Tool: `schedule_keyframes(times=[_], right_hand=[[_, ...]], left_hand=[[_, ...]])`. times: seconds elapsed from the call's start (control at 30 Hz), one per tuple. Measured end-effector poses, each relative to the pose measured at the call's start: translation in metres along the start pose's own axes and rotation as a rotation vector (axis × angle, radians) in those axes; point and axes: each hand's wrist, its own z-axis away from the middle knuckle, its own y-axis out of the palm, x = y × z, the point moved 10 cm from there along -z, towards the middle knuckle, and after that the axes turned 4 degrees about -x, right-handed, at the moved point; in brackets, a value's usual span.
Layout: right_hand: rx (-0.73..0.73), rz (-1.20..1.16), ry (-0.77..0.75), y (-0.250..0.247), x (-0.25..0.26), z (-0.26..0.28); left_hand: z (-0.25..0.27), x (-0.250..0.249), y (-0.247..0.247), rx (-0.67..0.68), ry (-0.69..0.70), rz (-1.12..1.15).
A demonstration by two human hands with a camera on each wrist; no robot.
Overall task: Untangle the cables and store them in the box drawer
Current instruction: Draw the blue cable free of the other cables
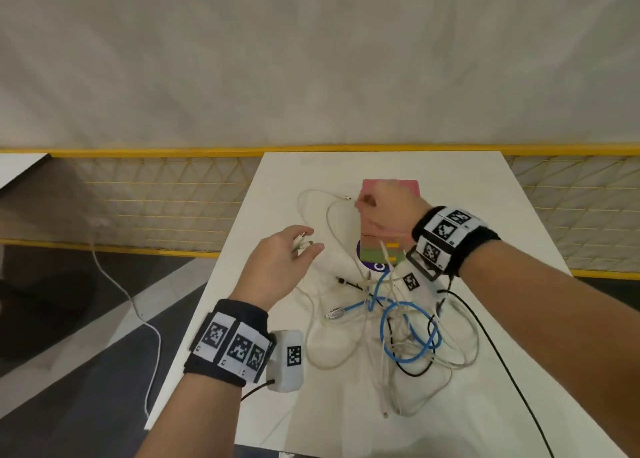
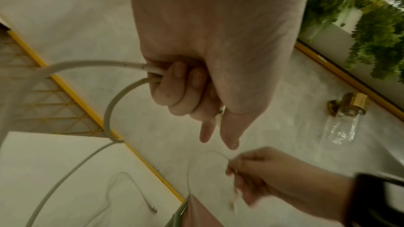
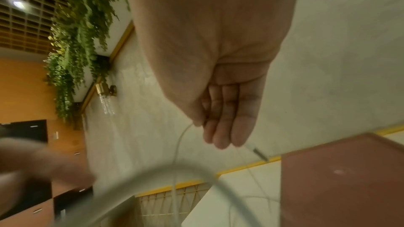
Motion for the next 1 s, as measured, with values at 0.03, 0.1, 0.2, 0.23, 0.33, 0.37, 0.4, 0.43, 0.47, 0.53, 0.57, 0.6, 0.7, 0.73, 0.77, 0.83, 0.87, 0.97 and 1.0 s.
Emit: schedule_keyframes(times=[0.03, 0.1, 0.2, 0.23, 0.33, 0.37, 0.4, 0.43, 0.47, 0.53, 0.57, 0.6, 0.7, 0.73, 0.77, 0.83, 0.87, 0.97, 1.0], right_hand=[[-0.043, -0.037, 0.024, -0.001, 0.002, -0.022], [-0.030, -0.105, 0.066, 0.003, 0.010, -0.058], [0.090, -0.076, 0.034, 0.016, 0.030, -0.084], [0.081, -0.073, 0.008, 0.017, 0.037, -0.087], [0.069, -0.104, -0.090, 0.027, 0.060, -0.071], [0.143, -0.102, -0.111, 0.042, 0.065, -0.058], [0.269, -0.079, -0.116, 0.062, 0.066, -0.041], [0.423, -0.024, -0.100, 0.086, 0.061, -0.021], [0.572, 0.053, -0.079, 0.110, 0.053, 0.001], [0.776, 0.235, -0.057, 0.147, 0.032, 0.039], [0.812, 0.316, -0.053, 0.160, 0.020, 0.051], [0.806, 0.385, -0.062, 0.167, 0.012, 0.059], [0.710, 0.439, -0.063, 0.173, -0.005, 0.068], [0.690, 0.453, -0.066, 0.176, -0.011, 0.069], [0.682, 0.466, -0.070, 0.180, -0.016, 0.071], [0.640, 0.484, -0.098, 0.184, -0.023, 0.074], [0.609, 0.495, -0.110, 0.185, -0.025, 0.075], [0.495, 0.489, -0.136, 0.184, -0.030, 0.073], [0.480, 0.507, -0.141, 0.183, -0.031, 0.075]], left_hand=[[0.001, 0.006, 0.000, -0.008, -0.010, 0.012], [0.004, 0.016, 0.001, -0.029, -0.028, 0.036], [0.008, 0.030, 0.001, -0.072, -0.057, 0.052], [0.010, 0.034, 0.001, -0.085, -0.068, 0.062], [0.012, 0.045, 0.000, -0.119, -0.090, 0.088], [0.013, 0.046, -0.001, -0.126, -0.092, 0.086], [0.014, 0.047, -0.001, -0.130, -0.091, 0.086], [0.016, 0.046, -0.001, -0.131, -0.091, 0.090], [0.017, 0.045, -0.002, -0.137, -0.093, 0.100], [0.019, 0.044, -0.003, -0.156, -0.103, 0.129], [0.019, 0.044, -0.003, -0.161, -0.105, 0.137], [0.019, 0.043, -0.003, -0.160, -0.105, 0.139], [0.020, 0.040, 0.000, -0.149, -0.098, 0.143], [0.021, 0.039, 0.002, -0.144, -0.099, 0.148], [0.022, 0.038, 0.004, -0.137, -0.100, 0.151], [0.024, 0.036, 0.008, -0.127, -0.103, 0.159], [0.025, 0.034, 0.011, -0.124, -0.107, 0.170], [0.029, 0.030, 0.018, -0.113, -0.135, 0.231], [0.030, 0.030, 0.021, -0.111, -0.141, 0.244]])
